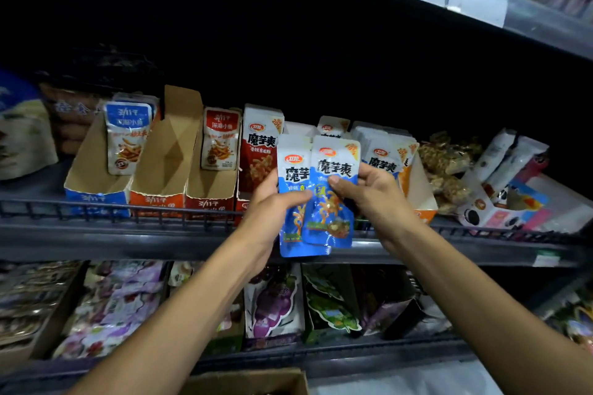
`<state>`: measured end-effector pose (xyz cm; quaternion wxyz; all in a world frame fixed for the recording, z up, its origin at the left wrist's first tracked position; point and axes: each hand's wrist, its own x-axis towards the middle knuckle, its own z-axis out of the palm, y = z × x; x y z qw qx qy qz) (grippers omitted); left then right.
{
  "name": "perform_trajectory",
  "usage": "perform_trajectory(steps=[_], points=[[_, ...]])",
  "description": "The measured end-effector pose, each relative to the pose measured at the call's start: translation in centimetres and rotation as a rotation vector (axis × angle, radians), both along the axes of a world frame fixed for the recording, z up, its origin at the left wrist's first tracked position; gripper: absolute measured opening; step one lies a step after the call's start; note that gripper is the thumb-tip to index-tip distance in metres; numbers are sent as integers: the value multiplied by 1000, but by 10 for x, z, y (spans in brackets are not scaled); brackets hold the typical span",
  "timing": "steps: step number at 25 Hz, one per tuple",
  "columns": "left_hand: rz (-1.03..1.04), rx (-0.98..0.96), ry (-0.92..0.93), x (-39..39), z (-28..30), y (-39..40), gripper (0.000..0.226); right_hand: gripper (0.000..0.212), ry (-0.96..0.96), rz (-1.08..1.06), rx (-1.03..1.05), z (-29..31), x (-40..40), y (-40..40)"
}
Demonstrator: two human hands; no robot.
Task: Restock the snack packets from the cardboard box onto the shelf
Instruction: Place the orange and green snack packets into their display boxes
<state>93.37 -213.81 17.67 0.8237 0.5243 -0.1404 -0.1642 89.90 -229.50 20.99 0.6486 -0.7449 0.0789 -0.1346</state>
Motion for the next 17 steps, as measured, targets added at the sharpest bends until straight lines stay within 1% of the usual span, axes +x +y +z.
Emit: perform_trajectory(steps=[1,3,4,5,7,8,10,14,17], points=[[9,-12,24,2,0,2,33,12,-19,-76,0,4,1,-8],[37,-26,52,5,1,4,31,2,-117,-300,22,18,6,-37],[44,-29,57,6,2,4,30,5,-181,-384,49,25,8,-54],[48,-32,62,6,2,5,30,9,-235,-415,50,31,9,-68],[48,-43,65,6,3,4,30,20,-266,-398,-21,31,10,-91],[43,-47,65,5,3,4,31,25,-250,-378,-61,27,11,-99],[36,-45,69,4,2,3,32,27,-209,-369,-139,18,16,-106],[30,-8,62,5,-1,3,32,23,-130,-393,-327,12,24,-114],[26,10,62,7,-3,2,32,14,18,-496,-568,-2,30,-121]])
